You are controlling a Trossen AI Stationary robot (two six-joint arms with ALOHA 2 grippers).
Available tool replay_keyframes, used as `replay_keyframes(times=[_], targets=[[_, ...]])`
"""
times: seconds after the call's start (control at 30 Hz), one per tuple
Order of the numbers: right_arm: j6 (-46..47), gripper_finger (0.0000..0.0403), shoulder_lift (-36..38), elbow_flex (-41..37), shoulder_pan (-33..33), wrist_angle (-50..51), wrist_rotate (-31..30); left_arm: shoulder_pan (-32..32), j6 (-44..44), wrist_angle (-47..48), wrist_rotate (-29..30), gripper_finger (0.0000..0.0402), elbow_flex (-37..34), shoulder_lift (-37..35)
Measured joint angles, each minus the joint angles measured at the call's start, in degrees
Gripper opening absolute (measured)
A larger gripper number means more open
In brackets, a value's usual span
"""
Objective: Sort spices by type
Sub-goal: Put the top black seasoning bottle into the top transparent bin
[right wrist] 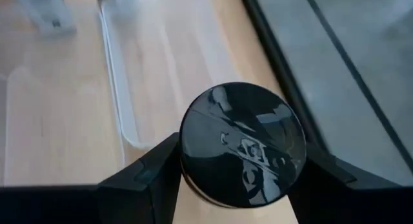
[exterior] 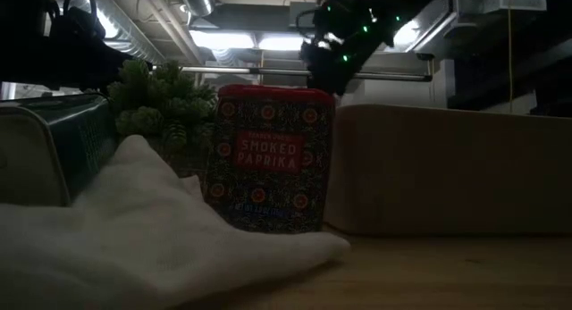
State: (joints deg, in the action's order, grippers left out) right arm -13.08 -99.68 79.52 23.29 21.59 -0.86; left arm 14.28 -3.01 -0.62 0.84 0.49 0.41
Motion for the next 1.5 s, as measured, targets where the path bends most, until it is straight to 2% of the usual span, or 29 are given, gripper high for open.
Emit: replay_keyframes(times=[0.17,0.47,0.7,1.07,1.5], targets=[[-0.57,0.0224,0.04,3.29,0.00,-1.69,0.00,0.02,0.00,0.02,0.00,0.0282,0.00,0.01],[-0.46,0.0225,-0.53,3.35,-0.02,-4.06,2.76,0.02,0.00,0.02,0.01,0.0282,0.00,0.01],[-0.29,0.0225,-5.35,3.35,-0.02,-6.93,6.98,0.02,-0.02,0.02,0.01,0.0282,0.00,0.12],[-0.29,0.0225,-13.68,3.35,-0.02,-12.12,7.57,0.02,-0.35,0.02,0.00,0.0282,0.02,0.21],[-0.68,0.0225,-17.62,3.35,-0.02,-13.20,7.53,0.02,-0.17,0.02,0.01,0.0282,0.00,0.21]])
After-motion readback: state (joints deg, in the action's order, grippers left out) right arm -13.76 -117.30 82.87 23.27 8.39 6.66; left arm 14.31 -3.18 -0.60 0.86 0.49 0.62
